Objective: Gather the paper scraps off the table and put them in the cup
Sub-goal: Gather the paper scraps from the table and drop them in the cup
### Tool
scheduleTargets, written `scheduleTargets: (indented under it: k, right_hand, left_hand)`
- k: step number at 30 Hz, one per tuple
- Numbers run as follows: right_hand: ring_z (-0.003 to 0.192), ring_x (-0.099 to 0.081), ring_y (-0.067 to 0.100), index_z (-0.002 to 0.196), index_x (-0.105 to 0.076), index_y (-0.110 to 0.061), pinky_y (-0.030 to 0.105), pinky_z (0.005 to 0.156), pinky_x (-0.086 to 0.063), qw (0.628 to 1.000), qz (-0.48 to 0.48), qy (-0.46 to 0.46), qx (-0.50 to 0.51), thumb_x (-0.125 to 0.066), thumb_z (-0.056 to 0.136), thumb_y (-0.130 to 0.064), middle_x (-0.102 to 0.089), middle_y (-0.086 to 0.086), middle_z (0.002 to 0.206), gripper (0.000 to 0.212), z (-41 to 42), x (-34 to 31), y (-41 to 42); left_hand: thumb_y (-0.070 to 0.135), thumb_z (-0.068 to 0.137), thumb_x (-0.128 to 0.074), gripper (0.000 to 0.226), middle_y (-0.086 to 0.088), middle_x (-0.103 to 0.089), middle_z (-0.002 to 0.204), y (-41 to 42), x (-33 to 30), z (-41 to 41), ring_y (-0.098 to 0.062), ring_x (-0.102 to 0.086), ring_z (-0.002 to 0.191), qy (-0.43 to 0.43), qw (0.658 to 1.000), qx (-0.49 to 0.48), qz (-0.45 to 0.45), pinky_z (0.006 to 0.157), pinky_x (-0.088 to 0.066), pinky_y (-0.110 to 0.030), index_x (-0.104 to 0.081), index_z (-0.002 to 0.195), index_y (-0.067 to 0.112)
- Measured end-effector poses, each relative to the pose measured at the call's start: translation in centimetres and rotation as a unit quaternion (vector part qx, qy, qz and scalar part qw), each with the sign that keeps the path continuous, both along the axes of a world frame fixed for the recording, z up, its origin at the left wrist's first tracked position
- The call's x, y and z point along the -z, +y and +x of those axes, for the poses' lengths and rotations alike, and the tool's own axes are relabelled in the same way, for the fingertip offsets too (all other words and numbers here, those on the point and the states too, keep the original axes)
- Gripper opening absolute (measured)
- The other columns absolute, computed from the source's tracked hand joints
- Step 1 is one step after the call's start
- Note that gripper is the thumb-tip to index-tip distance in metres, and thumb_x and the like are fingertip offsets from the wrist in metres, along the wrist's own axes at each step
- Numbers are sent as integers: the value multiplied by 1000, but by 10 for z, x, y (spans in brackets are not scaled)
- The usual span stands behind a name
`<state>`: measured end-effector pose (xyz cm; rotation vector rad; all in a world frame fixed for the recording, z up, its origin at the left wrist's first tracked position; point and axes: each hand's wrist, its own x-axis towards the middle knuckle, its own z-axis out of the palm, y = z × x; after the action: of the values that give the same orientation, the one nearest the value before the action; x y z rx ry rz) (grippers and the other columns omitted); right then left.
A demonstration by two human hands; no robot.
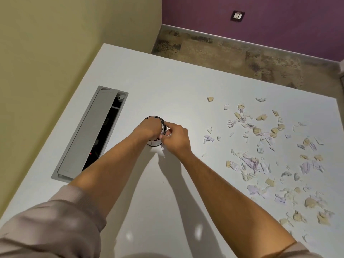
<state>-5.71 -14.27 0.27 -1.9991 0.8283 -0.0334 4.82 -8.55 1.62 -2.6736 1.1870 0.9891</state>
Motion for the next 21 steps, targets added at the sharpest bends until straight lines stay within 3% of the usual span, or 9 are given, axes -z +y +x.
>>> scheduleTargets:
  k: [4,6,8,11,15,17,21]
  right_hand:
    - [65,-56,22,95,-72,-17,26,61,-48,1000,5,4,9,-59,75,-4,-57,-2,57,26,2,1,-1]
    - [66,-58,21,99,-72,-16,26,61,-48,1000,12,6,21,-61,75,-3,-55,-5,56,29,3,0,-1]
    - [70,-65,23,107,-69,-16,28,65,-53,999,26,7,31,-63,76,-3,-57,-7,59,35,3,-2,-1]
    - [71,-64,18,115,-65,-17,26,65,-52,999,27,12,42,-63,77,-4,-59,-8,64,40,4,-2,1]
    - [73,-70,23,114,-61,-18,35,71,-59,997,56,12,54,-61,78,-3,-70,4,76,39,5,-3,0]
    - [74,-71,28,114,-61,-18,41,72,-59,995,77,7,59,-61,77,-3,-72,9,81,40,4,-3,0]
    - [80,-70,25,116,-60,-19,40,76,-60,993,101,1,66,-66,77,-4,-69,7,83,42,3,-1,-2]
  left_hand:
    - [2,87,-49,19,-4,-59,86,-2,-1,5,-22,-54,79,5,1000,19,16,73,-47,-32,-54,74,15]
    - [3,86,-52,18,-6,-61,88,0,-2,7,-25,-57,80,12,1000,15,20,70,-47,-32,-56,72,13]
    - [8,82,-64,6,-8,-67,95,3,-7,12,-27,-64,87,0,1000,6,16,76,-54,-34,-67,86,11]
    - [9,76,-74,18,-6,-71,93,6,-15,24,-24,-67,87,-20,1000,-18,-15,74,-55,-30,-74,93,14]
    - [5,85,-57,17,-1,-72,88,4,-25,31,-11,-61,76,55,997,-38,-23,64,-47,-25,-70,87,15]
    - [6,87,-49,21,-4,-72,90,1,-20,28,-19,-63,81,113,993,-38,0,75,-51,-31,-69,85,11]
    - [6,88,-45,17,-11,-60,92,-3,-3,20,-24,-52,83,144,987,-52,47,74,-42,-35,-61,91,3]
